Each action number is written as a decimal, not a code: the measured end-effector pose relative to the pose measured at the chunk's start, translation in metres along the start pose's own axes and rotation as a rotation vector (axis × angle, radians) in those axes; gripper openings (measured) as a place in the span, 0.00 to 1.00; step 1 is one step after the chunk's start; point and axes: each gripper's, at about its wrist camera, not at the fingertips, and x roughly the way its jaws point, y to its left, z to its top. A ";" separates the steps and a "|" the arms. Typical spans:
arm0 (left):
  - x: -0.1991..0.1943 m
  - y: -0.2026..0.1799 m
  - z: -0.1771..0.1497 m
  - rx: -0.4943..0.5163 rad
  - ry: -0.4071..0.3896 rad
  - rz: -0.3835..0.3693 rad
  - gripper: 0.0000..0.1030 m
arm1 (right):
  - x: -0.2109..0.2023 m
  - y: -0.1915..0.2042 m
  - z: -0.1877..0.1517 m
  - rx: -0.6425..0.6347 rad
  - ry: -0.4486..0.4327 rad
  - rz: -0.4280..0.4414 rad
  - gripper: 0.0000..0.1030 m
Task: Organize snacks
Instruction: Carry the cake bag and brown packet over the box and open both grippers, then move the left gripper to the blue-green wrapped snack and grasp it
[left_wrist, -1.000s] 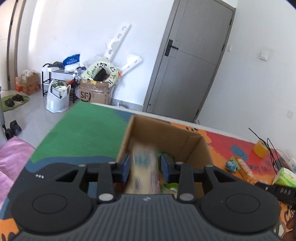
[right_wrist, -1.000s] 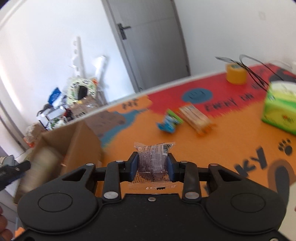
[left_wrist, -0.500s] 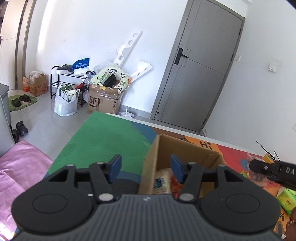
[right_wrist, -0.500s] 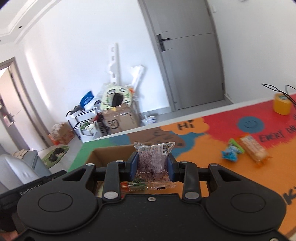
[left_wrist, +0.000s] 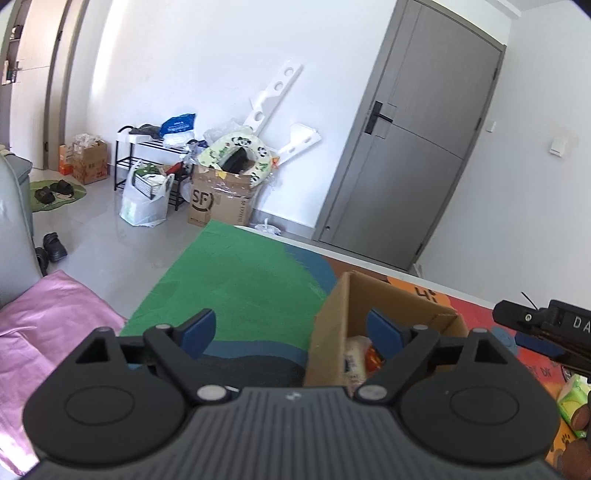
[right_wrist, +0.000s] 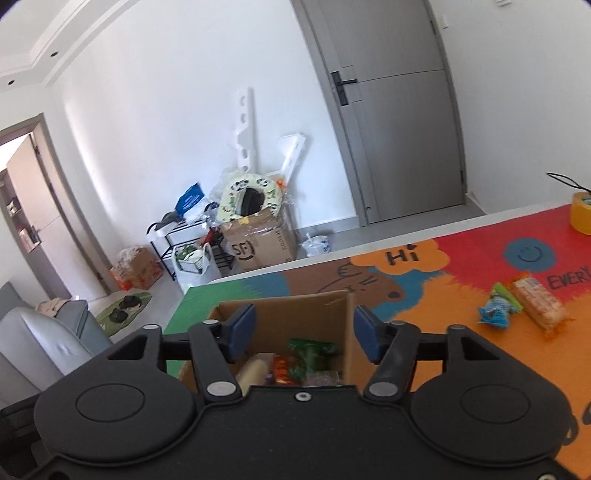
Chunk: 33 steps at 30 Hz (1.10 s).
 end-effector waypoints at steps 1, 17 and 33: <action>0.000 -0.002 0.000 0.001 0.001 -0.010 0.87 | -0.003 -0.004 -0.001 0.006 -0.004 -0.008 0.62; -0.005 -0.073 -0.019 0.089 0.020 -0.137 0.92 | -0.055 -0.078 -0.008 0.072 -0.043 -0.103 0.87; 0.009 -0.153 -0.028 0.209 0.080 -0.262 0.92 | -0.073 -0.143 -0.001 0.122 -0.040 -0.196 0.94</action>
